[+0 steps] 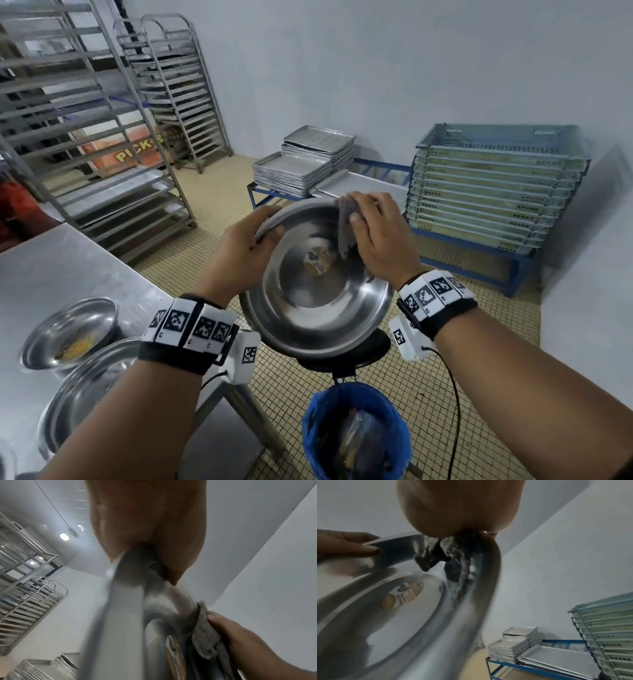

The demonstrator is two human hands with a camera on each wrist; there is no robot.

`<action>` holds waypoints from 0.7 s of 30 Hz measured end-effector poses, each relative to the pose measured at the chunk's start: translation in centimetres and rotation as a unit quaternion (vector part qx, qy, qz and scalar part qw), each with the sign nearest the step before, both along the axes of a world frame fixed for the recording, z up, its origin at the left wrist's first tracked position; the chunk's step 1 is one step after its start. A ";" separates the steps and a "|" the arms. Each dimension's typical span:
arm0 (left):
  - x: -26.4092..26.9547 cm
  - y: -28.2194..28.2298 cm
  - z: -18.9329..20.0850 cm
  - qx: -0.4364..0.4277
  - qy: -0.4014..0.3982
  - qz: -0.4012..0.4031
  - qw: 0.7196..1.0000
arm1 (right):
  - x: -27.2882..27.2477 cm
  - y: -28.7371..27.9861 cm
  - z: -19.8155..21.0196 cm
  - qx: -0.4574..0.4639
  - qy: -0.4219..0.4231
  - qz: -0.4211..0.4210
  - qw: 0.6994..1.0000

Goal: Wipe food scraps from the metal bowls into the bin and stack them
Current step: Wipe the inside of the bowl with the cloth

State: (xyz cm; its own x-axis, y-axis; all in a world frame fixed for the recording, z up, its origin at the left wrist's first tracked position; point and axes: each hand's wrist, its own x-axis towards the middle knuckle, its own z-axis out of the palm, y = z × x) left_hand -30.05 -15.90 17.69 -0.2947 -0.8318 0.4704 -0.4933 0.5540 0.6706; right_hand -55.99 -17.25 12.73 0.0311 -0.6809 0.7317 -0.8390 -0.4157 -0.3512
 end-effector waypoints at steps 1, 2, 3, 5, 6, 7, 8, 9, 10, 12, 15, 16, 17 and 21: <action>-0.1 0.2 -0.3 -0.005 0.008 0.007 1.000 | -0.3 0.0 -0.1 0.007 -0.010 -0.018 1.000; -0.3 0.3 -0.8 -0.007 0.010 0.009 1.000 | -0.3 0.0 -0.1 0.014 -0.009 -0.027 1.000; -0.7 0.4 -1.2 -0.004 0.008 0.005 1.000 | -0.1 0.1 0.0 0.019 0.000 -0.020 1.000; -1.4 0.7 -2.0 0.008 0.011 -0.007 1.000 | 0.7 0.3 0.6 0.022 0.030 0.016 0.999; -1.5 0.9 -2.3 0.016 0.025 -0.014 0.999 | 0.9 0.4 0.9 0.020 0.050 0.027 0.998; -1.5 1.2 -2.4 0.026 0.044 -0.017 0.999 | 0.9 0.4 1.1 0.017 0.063 0.032 0.997; -1.3 1.4 -2.5 0.033 0.063 -0.016 0.997 | 0.6 0.4 1.2 0.018 0.058 0.035 0.998; -1.0 1.6 -2.4 0.035 0.081 -0.011 0.996 | 0.2 0.4 1.0 0.022 0.037 0.037 0.998; -0.7 1.9 -2.3 0.034 0.103 -0.005 0.994 | -0.2 0.4 0.8 0.030 0.004 0.039 0.999; -0.5 2.3 -2.1 0.027 0.130 0.001 0.991 | -0.7 0.4 0.3 0.037 -0.041 0.037 0.998; -1.2 2.5 -2.0 0.029 0.117 -0.004 0.993 | -0.1 0.3 0.8 0.003 0.003 0.015 1.000; -1.4 2.5 -2.1 0.031 0.116 -0.007 0.993 | 0.2 0.3 1.3 -0.011 0.035 0.013 0.999; -1.3 2.5 -2.1 0.030 0.119 -0.010 0.992 | 0.5 0.3 1.9 -0.022 0.063 0.014 0.998; -0.8 2.5 -2.0 0.048 0.192 -0.001 0.980 | -0.6 0.2 1.9 -0.008 0.009 0.019 1.000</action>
State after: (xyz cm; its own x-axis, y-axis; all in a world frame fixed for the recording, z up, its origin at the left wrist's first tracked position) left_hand -30.82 -13.38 15.69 -0.1129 -0.8773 0.4665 -0.1935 0.4799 0.8557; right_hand -56.62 -17.02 14.65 0.0691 -0.6673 0.7416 -0.8288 -0.4521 -0.3296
